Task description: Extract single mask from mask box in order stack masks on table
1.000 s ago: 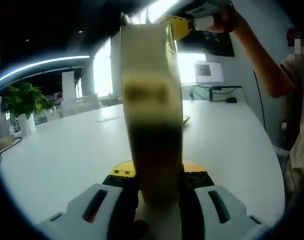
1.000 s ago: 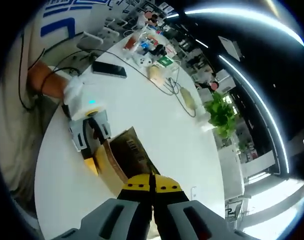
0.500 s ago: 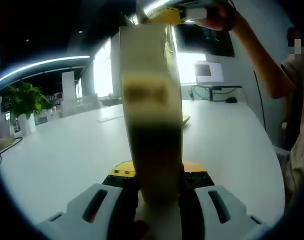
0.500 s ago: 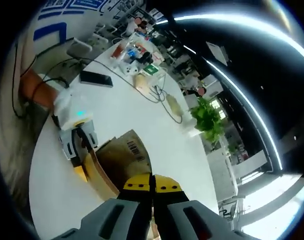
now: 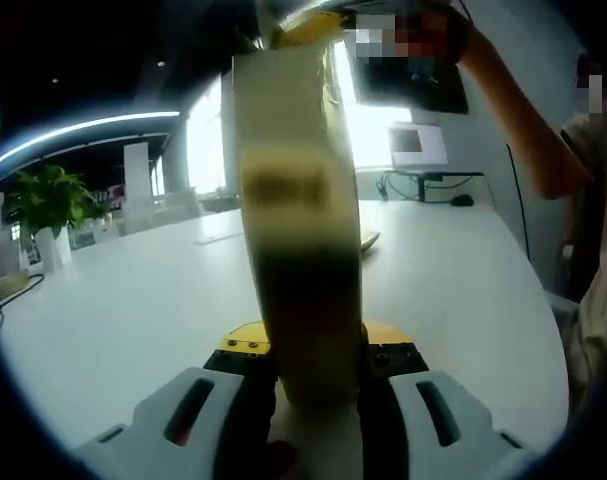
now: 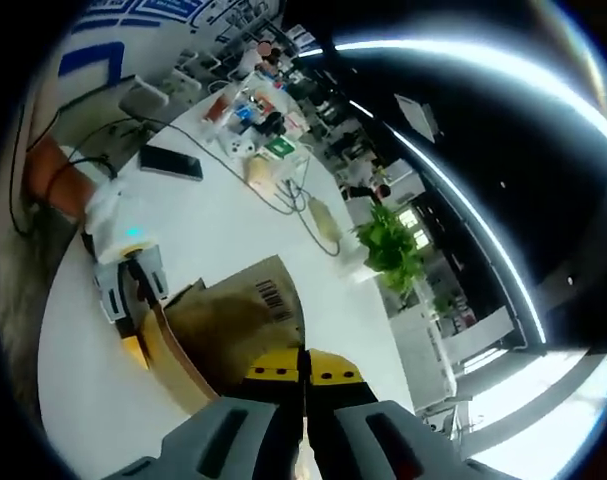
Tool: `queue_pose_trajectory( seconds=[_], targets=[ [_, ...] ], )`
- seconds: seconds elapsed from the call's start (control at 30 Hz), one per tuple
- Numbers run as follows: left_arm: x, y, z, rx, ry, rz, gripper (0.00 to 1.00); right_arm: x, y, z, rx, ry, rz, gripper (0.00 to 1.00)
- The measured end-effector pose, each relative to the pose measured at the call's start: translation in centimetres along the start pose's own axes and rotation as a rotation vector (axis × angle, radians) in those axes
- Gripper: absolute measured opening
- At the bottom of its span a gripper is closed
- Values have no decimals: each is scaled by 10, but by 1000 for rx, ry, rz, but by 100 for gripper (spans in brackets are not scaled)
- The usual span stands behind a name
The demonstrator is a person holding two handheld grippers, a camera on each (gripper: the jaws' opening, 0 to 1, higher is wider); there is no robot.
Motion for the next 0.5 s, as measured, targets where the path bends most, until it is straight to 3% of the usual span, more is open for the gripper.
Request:
queue_pose_trajectory(
  seconds=[0.5],
  targets=[
    [0,0,0,3,0,0,21,-12,9,32,52,-128,68,0]
  ],
)
Point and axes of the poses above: the point that each gripper's makers call its tool centre point, and the gripper's own axes: x roughly forward along the fingers, z roughly to its right, y roughly out of its top, the point moved 1 cm from there along -x, roughly backward along the fingers, and after that the axes turned 10 degrees about -z, right-handed, at the moved point
